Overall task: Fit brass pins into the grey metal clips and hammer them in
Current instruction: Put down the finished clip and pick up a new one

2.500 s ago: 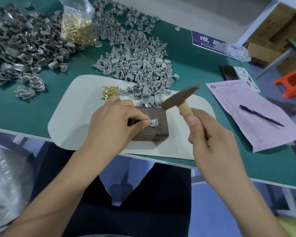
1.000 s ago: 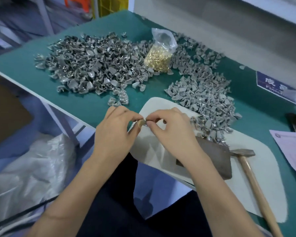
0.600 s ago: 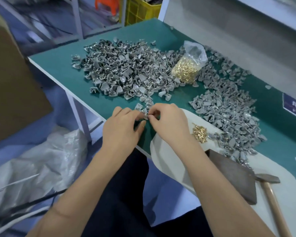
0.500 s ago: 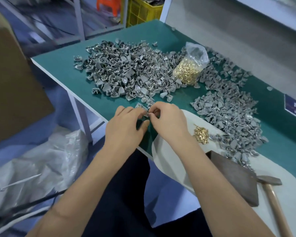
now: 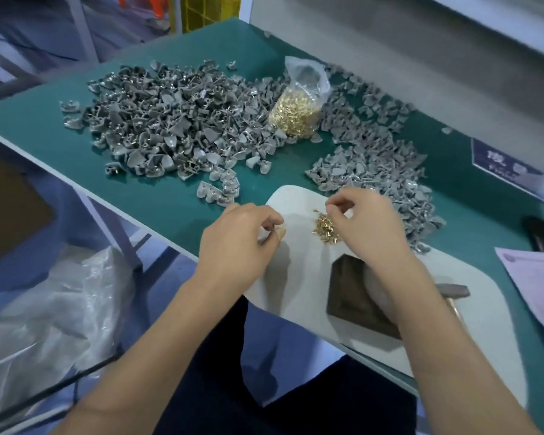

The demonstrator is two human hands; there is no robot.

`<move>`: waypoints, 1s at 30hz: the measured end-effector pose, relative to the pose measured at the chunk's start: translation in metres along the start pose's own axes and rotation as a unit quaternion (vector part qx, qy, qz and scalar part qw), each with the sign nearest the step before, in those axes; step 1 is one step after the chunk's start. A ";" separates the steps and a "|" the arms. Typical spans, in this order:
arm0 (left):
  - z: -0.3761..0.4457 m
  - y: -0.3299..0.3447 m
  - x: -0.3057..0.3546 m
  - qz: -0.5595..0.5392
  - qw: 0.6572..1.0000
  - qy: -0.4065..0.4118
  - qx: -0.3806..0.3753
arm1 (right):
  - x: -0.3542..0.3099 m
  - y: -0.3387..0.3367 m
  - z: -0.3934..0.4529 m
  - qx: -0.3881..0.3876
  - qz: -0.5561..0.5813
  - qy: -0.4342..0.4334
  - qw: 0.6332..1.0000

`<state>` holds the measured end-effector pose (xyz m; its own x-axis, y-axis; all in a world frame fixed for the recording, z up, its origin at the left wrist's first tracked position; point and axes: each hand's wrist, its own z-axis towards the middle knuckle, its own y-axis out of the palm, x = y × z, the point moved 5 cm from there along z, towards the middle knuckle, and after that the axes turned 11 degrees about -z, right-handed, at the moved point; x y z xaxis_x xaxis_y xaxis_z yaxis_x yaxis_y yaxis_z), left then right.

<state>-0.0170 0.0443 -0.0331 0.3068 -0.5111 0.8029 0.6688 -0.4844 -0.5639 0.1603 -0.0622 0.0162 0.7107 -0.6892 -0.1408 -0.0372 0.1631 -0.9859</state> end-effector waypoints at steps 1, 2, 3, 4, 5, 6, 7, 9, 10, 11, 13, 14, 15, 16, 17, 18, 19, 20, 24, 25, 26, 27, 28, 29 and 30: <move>0.002 0.006 0.003 0.003 1.000 0.000 -0.001 | 0.014 -0.003 -0.003 -0.005 -0.006 0.017 1.000; 0.005 0.012 0.007 0.004 1.000 0.000 -0.008 | 0.026 -0.006 -0.007 -0.009 -0.011 0.032 0.999; 0.009 0.018 0.009 0.002 1.000 -0.001 -0.020 | 0.037 -0.008 -0.012 -0.010 -0.016 0.044 0.999; 0.012 0.024 0.011 0.001 0.999 -0.001 -0.037 | 0.045 -0.009 -0.016 -0.012 -0.020 0.050 0.998; 0.014 0.029 0.013 0.001 0.999 0.002 -0.054 | 0.053 -0.010 -0.020 -0.013 -0.020 0.053 0.998; 0.015 0.034 0.015 0.002 0.998 0.007 -0.066 | 0.059 -0.010 -0.025 -0.014 -0.014 0.054 0.998; 0.015 0.038 0.018 0.005 0.997 0.014 -0.072 | 0.063 -0.010 -0.029 -0.015 -0.006 0.055 0.998; 0.015 0.045 0.025 0.022 0.997 0.028 -0.073 | 0.068 -0.007 -0.035 -0.010 -0.001 0.055 0.998; 0.015 0.049 0.029 0.034 0.996 0.033 -0.072 | 0.069 -0.006 -0.038 -0.002 -0.008 0.054 0.998; 0.016 0.052 0.033 0.047 0.996 0.034 -0.069 | 0.068 -0.004 -0.041 0.011 -0.013 0.055 0.998; 0.019 0.055 0.038 0.066 0.996 0.026 -0.059 | 0.067 -0.001 -0.046 0.045 0.001 0.061 0.997; 0.021 0.055 0.040 0.075 0.995 0.021 -0.055 | 0.066 0.000 -0.048 0.063 0.012 0.065 0.996; 0.023 0.056 0.042 0.089 0.994 0.019 -0.053 | 0.066 0.001 -0.050 0.078 0.017 0.069 0.994; 0.025 0.057 0.042 0.104 0.993 0.021 -0.054 | 0.067 0.001 -0.051 0.089 0.016 0.072 0.993; 0.026 0.058 0.043 0.117 0.991 0.025 -0.059 | 0.067 0.001 -0.052 0.094 0.016 0.071 0.993; 0.027 0.060 0.044 0.128 0.989 0.031 -0.064 | 0.067 0.002 -0.052 0.097 0.018 0.066 0.993; 0.027 0.061 0.045 0.135 0.988 0.037 -0.067 | 0.067 0.001 -0.052 0.100 0.022 0.058 0.993; 0.026 0.061 0.045 0.137 0.988 0.042 -0.066 | 0.065 0.001 -0.052 0.107 0.030 0.046 0.993; 0.023 0.063 0.052 0.009 0.998 0.041 -0.045 | 0.058 -0.006 -0.059 0.159 0.109 -0.023 0.981; 0.024 0.066 0.058 -0.071 0.995 0.029 -0.058 | 0.056 -0.007 -0.062 0.166 0.131 -0.044 0.976; 0.025 0.070 0.065 -0.153 0.985 0.015 -0.080 | 0.055 -0.008 -0.064 0.166 0.148 -0.061 0.973; 0.026 0.074 0.072 -0.220 0.970 0.002 -0.105 | 0.054 -0.009 -0.065 0.164 0.159 -0.071 0.971; 0.026 0.078 0.078 -0.272 0.953 -0.019 -0.130 | 0.055 -0.009 -0.066 0.164 0.166 -0.069 0.970; 0.026 0.081 0.083 -0.308 0.939 -0.044 -0.149 | 0.058 -0.010 -0.066 0.168 0.176 -0.058 0.968; 0.027 0.085 0.086 -0.333 0.927 -0.066 -0.162 | 0.061 -0.011 -0.066 0.178 0.190 -0.042 0.965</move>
<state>0.0845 -0.0215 -0.0061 -0.0062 0.0589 0.9982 0.5086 -0.8593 0.0539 0.1573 -0.1529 0.0126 0.7480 -0.4750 -0.4635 -0.0736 0.6348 -0.7692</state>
